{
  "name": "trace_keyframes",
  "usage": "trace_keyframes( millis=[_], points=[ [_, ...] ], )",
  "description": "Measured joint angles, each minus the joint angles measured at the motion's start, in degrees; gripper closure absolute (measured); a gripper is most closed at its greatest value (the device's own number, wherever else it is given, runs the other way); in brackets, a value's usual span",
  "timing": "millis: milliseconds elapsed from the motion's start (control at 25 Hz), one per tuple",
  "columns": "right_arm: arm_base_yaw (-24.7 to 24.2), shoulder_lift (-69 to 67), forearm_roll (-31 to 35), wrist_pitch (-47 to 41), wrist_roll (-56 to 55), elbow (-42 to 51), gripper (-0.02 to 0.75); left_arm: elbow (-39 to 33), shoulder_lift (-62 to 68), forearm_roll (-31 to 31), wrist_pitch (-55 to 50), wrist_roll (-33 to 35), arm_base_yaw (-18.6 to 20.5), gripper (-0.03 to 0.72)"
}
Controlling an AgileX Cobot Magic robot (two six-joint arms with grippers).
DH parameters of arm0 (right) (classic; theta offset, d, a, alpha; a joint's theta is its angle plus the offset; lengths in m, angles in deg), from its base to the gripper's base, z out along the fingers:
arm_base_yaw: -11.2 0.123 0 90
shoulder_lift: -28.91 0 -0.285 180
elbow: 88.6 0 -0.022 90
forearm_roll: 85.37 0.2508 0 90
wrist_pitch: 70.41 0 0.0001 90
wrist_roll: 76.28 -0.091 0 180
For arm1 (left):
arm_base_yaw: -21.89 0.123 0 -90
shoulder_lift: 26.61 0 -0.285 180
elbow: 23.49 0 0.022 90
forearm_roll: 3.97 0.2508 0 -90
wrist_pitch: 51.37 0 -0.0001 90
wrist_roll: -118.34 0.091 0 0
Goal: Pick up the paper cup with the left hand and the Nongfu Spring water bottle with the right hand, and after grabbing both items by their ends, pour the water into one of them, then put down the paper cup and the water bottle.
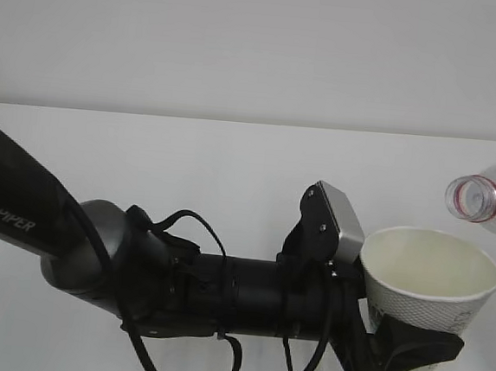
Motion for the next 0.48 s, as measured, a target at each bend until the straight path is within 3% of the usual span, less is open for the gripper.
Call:
trace_keyframes(
  millis=[480],
  points=[
    [0.00, 0.00, -0.02, 0.37, 4.30, 0.00, 0.288, 0.00, 0.00, 0.00, -0.03, -0.09, 0.00, 0.139]
  ],
)
